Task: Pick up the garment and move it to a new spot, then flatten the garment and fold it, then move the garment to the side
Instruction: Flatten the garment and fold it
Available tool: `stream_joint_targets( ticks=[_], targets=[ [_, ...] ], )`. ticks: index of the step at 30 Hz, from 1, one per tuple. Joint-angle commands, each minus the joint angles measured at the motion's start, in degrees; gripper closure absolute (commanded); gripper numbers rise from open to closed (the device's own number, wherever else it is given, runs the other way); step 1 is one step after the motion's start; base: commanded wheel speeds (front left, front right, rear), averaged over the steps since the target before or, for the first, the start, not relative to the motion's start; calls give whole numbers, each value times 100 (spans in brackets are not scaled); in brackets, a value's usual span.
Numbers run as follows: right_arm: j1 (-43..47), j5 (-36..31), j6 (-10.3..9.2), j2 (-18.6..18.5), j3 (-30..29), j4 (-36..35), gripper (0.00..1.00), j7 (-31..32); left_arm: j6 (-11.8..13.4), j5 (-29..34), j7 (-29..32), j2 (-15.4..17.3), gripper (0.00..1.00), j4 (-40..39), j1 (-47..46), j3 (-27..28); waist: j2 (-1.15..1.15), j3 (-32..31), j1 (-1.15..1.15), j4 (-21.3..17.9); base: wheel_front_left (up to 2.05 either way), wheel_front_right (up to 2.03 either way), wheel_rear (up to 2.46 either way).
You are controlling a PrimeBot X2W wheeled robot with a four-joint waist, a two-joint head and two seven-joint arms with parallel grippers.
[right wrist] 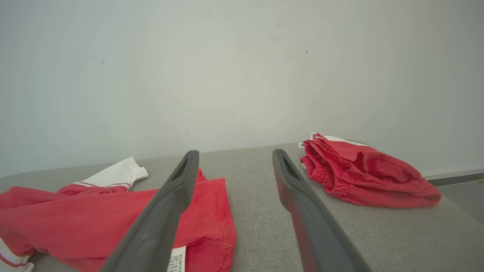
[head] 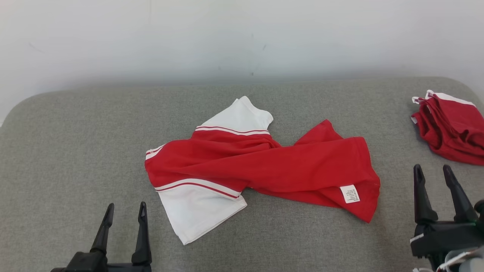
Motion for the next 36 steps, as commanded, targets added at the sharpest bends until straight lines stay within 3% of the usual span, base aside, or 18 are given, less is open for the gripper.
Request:
stream_joint_targets(
  ticks=[1,8,16,36],
  targets=[
    [181,-54,-15,96,-76,-149,0,-1,3,47,-17,3,0,-24,108,22,0,-34,1,-17,0,0,0],
    [827,-335,-15,494,-250,-749,0,-2,-4,78,-17,5,0,18,190,103,0,-147,1,7,0,0,0],
    [1223,-413,-15,786,-182,-908,0,-2,71,171,-17,4,0,8,360,146,0,-300,1,82,0,0,0],
    [1329,-553,-15,807,-126,-803,0,-2,-24,250,-17,4,0,102,449,251,0,-389,1,157,0,0,0]
  ],
)
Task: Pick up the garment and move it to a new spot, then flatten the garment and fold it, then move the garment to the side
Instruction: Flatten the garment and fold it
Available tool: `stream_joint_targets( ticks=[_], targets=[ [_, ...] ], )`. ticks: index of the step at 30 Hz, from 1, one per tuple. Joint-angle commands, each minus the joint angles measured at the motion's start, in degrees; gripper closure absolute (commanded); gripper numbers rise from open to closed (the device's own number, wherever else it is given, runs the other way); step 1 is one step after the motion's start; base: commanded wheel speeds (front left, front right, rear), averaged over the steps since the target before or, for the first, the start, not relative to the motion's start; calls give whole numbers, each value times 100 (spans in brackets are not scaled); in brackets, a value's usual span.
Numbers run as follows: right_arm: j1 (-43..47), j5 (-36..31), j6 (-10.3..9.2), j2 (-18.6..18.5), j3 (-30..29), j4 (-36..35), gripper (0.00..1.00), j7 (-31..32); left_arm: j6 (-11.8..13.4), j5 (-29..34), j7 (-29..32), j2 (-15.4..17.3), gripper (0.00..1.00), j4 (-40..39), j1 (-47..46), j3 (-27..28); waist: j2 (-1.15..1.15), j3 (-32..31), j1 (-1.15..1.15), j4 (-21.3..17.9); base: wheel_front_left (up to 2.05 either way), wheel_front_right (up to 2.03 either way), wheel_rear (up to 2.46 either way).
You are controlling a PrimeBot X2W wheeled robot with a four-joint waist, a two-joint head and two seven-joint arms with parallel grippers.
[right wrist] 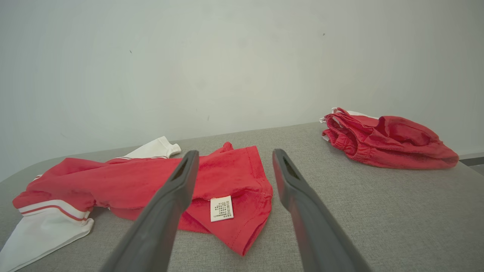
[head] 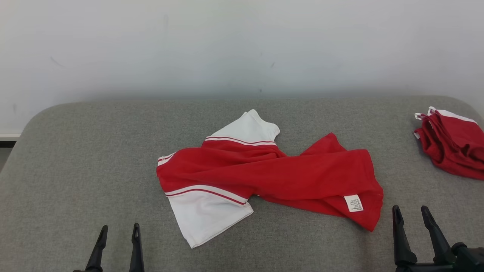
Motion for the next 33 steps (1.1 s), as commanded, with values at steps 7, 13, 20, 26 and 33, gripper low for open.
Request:
stream_joint_targets(
  ticks=[7,13,20,26,33],
  targets=[
    [23,1,-15,-15,29,-3,0,-2,-24,-18,-17,3,0,43,28,-60,0,16,0,-15,0,0,0],
    [-212,49,-15,-102,63,208,0,-1,-76,-89,-17,2,0,249,-120,-380,0,128,0,-54,0,0,0],
    [-780,51,-15,-345,149,850,0,-1,-145,-200,-17,4,0,963,-516,-847,0,411,0,-121,0,0,0],
    [-1435,158,-15,-545,355,1637,0,-1,-173,-363,-17,7,0,1676,-950,-1192,0,665,0,-159,0,0,0],
    [-2107,312,-15,-667,616,2640,0,-2,-188,-527,-17,8,0,2228,-1309,-1375,0,914,0,-104,0,0,0]
  ],
)
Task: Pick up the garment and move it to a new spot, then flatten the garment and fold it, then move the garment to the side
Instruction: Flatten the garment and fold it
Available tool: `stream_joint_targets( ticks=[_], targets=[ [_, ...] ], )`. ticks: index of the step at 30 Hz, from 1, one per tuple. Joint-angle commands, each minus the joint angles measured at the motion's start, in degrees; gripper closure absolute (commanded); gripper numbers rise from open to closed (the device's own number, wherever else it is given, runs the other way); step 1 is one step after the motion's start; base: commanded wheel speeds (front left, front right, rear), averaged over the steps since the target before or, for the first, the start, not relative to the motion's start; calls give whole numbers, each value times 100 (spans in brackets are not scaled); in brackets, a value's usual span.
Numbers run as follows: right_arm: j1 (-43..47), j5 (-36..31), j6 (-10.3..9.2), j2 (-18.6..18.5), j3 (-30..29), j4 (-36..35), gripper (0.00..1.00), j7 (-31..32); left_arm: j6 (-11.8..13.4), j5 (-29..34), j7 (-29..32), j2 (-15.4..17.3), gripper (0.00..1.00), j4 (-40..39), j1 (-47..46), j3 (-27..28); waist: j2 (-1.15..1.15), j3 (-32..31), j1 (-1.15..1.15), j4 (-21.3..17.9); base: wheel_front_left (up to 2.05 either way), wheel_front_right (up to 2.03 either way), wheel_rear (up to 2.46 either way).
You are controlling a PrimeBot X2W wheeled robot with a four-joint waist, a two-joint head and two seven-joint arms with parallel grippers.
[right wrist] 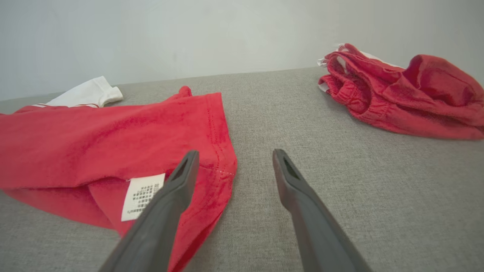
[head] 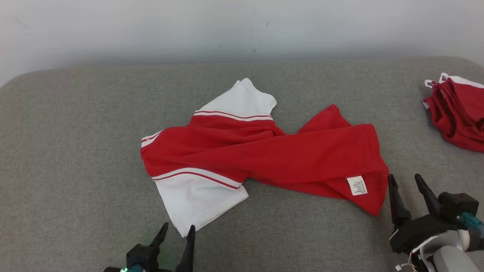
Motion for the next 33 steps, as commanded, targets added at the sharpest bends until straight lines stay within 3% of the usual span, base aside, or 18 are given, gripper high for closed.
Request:
stream_joint_targets(
  ticks=[1,14,15,16,17,18,19,26,33],
  targets=[
    [-131,69,-15,-41,53,127,0,-3,-32,-46,-17,12,0,60,-95,-46,-1,94,-1,47,0,0,0],
    [-754,436,-15,-19,501,1174,0,-3,10,-405,-1,16,0,783,-416,-295,-1,257,-1,173,0,0,0],
    [-772,479,-15,-17,547,1223,5,-3,7,-442,3,15,0,864,-445,-363,-1,265,-1,181,0,0,0],
    [-803,516,-15,-26,580,1260,47,-3,4,-525,12,16,0,943,-480,-422,-1,276,-1,185,0,0,0],
    [-838,553,-15,-35,605,1295,69,-3,1,-608,16,15,6,1000,-516,-471,-1,288,-1,186,0,0,0],
    [-868,592,-15,-34,630,1329,82,-3,-1,-674,18,14,58,1054,-558,-536,-1,301,-1,184,0,0,0],
    [-894,627,-15,-34,655,1348,100,-3,-5,-745,22,3,100,1100,-598,-600,-1,309,-1,182,0,0,0],
    [-716,614,-15,-80,593,822,100,-3,-12,-1165,-1,6,100,827,-604,-593,-1,234,-1,159,0,0,0],
    [-125,704,-15,-189,598,-351,100,-3,-24,-1378,-17,10,100,-340,-299,-128,-1,8,-1,101,0,0,0]
  ],
)
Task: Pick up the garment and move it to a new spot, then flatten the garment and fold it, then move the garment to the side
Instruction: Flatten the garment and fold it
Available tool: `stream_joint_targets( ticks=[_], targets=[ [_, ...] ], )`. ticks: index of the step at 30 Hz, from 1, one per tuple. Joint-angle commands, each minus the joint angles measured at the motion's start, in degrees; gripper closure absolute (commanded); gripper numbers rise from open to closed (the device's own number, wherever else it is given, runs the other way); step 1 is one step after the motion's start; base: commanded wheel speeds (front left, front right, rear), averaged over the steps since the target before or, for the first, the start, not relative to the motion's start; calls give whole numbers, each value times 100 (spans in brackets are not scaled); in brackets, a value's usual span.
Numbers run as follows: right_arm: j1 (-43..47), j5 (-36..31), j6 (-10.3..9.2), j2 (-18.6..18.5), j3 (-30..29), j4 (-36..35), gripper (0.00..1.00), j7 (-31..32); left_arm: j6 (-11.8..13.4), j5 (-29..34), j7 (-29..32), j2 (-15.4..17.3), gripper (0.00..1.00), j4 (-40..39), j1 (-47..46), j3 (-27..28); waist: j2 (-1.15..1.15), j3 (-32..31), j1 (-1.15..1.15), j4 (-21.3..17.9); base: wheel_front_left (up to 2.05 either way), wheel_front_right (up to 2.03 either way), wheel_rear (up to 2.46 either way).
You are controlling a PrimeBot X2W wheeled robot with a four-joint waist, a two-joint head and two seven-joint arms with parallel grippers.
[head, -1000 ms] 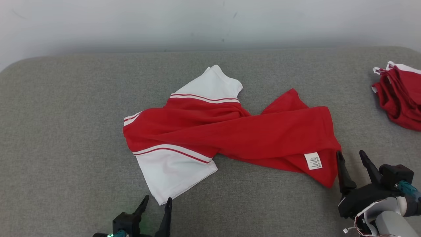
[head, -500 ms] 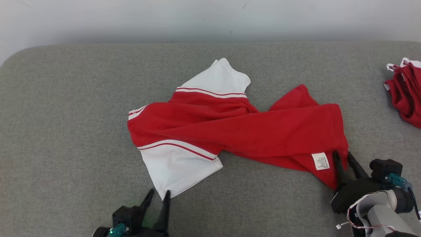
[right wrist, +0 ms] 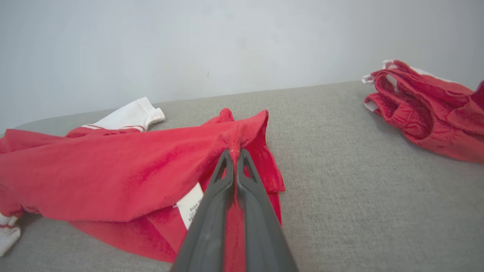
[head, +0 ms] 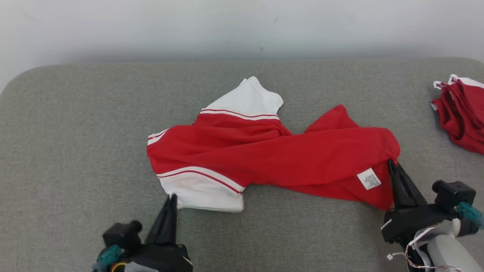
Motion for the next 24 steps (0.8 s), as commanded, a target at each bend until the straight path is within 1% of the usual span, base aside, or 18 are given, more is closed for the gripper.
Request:
stream_joint_targets(
  ticks=[1,3,5,7,10,13,18,22,23,24],
  targets=[
    [62,72,-15,-69,9,-237,100,-5,-27,77,-17,6,100,-243,38,152,-1,-85,0,-64,0,0,0],
    [-15,135,-15,-97,41,-513,100,-5,-35,117,-17,32,100,-519,-91,285,-1,-113,0,-113,0,0,0],
    [-218,229,-15,-136,95,-739,100,-5,-29,78,-17,127,100,-716,-360,351,-1,-114,0,-156,0,0,0],
    [-494,316,-15,-212,210,-884,100,-5,-33,-2,8,277,100,-805,-720,269,-1,-61,0,-199,0,0,0],
    [-1115,448,-15,-347,339,-922,100,-5,-32,-125,251,581,100,-954,-1569,110,-1,136,0,-258,0,0,0],
    [-1910,682,-15,-469,408,-730,100,19,-33,-410,610,782,100,-1045,-2592,97,-1,492,0,-294,0,0,0],
    [-3528,1044,-15,-663,597,-259,100,239,-34,-681,1045,999,100,-776,-4469,229,-1,1200,0,-347,0,0,0],
    [-4868,1334,-15,-845,642,194,100,548,-35,-519,1199,1146,100,-359,-5959,170,-1,1683,0,-374,0,0,0],
    [-4868,1334,-15,-845,642,194,100,548,-35,-519,1199,1146,100,-359,-5959,170,-1,1683,0,-374,0,0,0],
    [-5211,1386,-15,-884,637,295,100,609,-35,-449,1247,1182,100,-259,-6323,99,-1,1804,0,-379,0,0,0]
  ],
)
